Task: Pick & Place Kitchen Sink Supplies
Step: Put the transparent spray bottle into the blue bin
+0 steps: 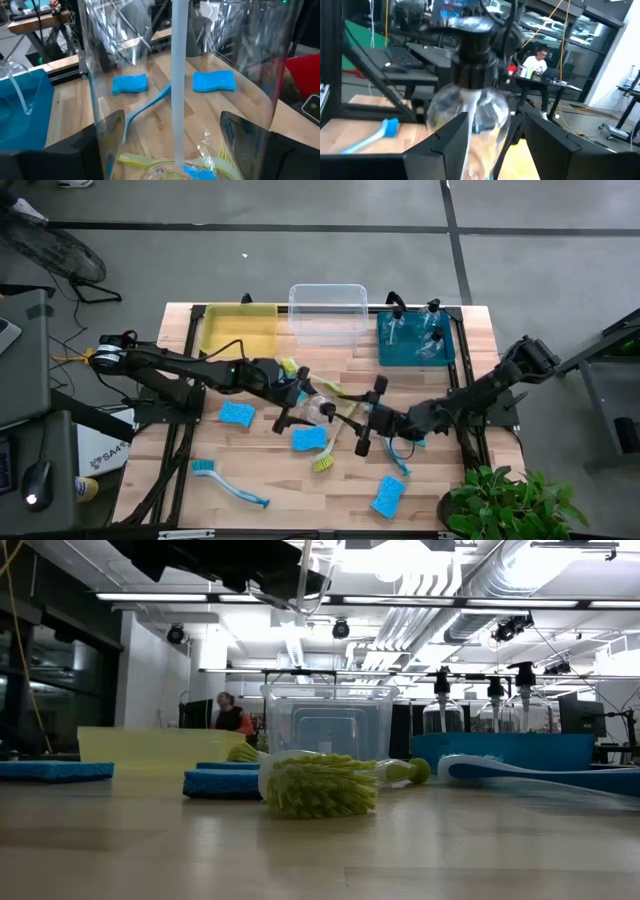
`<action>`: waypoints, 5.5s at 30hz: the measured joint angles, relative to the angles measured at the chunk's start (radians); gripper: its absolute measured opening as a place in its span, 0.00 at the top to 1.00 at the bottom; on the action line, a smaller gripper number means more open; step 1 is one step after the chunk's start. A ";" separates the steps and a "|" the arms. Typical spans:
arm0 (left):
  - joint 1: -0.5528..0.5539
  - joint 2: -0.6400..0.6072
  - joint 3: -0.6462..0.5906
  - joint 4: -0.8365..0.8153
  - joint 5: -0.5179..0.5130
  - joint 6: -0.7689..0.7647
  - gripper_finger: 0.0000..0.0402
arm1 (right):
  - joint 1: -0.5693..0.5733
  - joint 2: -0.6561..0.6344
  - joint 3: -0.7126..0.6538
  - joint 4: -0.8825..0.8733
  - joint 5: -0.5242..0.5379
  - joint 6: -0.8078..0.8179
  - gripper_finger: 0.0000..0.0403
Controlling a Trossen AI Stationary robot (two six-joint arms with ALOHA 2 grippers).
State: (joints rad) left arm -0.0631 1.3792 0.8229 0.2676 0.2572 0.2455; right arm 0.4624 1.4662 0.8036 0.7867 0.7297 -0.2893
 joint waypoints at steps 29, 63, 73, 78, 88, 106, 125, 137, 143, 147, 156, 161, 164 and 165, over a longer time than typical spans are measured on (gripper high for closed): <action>0.000 0.013 -0.001 0.031 -0.017 0.009 0.21 | -0.129 0.026 0.000 0.193 -0.471 0.045 0.40; -0.002 0.073 -0.002 0.071 0.132 -0.046 0.21 | -0.056 -0.064 0.331 -0.871 -0.307 0.101 0.41; -0.002 0.073 -0.002 0.074 0.328 -0.093 0.21 | -0.056 -0.064 0.327 -0.721 -0.489 -0.016 0.42; -0.003 0.073 -0.002 0.074 0.361 -0.092 0.21 | -0.059 -0.037 0.327 -0.648 -0.538 -0.056 0.43; -0.003 0.073 -0.001 0.079 0.436 -0.116 0.21 | -0.123 0.073 0.327 -0.437 -0.652 -0.098 0.43; -0.003 0.073 -0.001 0.066 0.489 -0.120 0.21 | -0.116 0.093 0.327 -0.341 -0.688 -0.139 0.51; -0.004 0.074 -0.001 0.066 0.485 -0.119 0.21 | -0.117 0.092 0.327 -0.340 -0.726 -0.132 0.65; -0.004 0.074 -0.001 0.077 0.461 -0.119 0.14 | -0.116 0.092 0.327 -0.341 -0.721 -0.092 0.67; -0.002 0.074 -0.002 0.072 0.440 -0.131 0.07 | -0.115 0.090 0.328 -0.349 -0.719 -0.086 0.67; -0.002 0.074 -0.002 0.053 0.413 -0.147 0.05 | -0.115 0.090 0.328 -0.366 -0.717 -0.070 0.67; -0.003 0.063 -0.003 -0.001 0.298 -0.086 0.05 | -0.114 0.090 0.328 -0.427 -0.662 -0.020 0.68; -0.003 0.010 -0.003 -0.096 0.169 -0.056 0.05 | -0.115 0.090 0.330 -0.472 -0.574 0.054 0.68; -0.003 -0.036 -0.003 -0.152 0.102 -0.043 0.05 | -0.115 0.090 0.330 -0.514 -0.526 0.104 0.68; -0.002 -0.053 -0.002 -0.160 0.082 -0.044 0.05 | -0.115 0.091 0.329 -0.534 -0.516 0.125 0.68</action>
State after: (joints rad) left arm -0.0655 1.3262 0.8207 0.1077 0.3387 0.2017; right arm 0.3477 1.5567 1.1323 0.2528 0.2135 -0.1647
